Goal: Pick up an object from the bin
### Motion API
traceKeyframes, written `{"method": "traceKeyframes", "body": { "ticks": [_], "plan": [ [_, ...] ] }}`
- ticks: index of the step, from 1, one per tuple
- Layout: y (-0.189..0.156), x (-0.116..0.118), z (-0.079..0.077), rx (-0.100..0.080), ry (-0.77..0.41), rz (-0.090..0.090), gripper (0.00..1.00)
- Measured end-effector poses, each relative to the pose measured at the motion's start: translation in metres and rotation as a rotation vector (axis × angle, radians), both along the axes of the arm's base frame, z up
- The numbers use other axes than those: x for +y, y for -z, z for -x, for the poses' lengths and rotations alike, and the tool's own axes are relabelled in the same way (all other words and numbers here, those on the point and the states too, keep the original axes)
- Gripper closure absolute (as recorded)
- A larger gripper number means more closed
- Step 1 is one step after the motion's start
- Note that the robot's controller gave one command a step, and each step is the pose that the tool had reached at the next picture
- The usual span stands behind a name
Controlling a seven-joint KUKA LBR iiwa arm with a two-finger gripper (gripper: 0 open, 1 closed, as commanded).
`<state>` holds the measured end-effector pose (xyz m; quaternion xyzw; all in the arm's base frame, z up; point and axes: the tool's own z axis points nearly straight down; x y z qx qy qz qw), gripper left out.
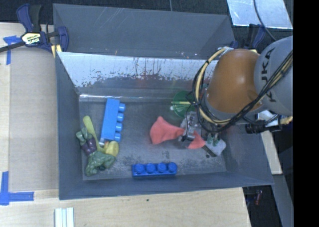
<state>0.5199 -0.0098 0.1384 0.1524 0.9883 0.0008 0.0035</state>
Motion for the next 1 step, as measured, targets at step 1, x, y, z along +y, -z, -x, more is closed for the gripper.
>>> {"method": "traceKeyframes", "body": {
  "ticks": [1],
  "plan": [
    [-0.0758,0.0031,-0.0068,0.004,-0.054,0.0,1.0]
  ]
}}
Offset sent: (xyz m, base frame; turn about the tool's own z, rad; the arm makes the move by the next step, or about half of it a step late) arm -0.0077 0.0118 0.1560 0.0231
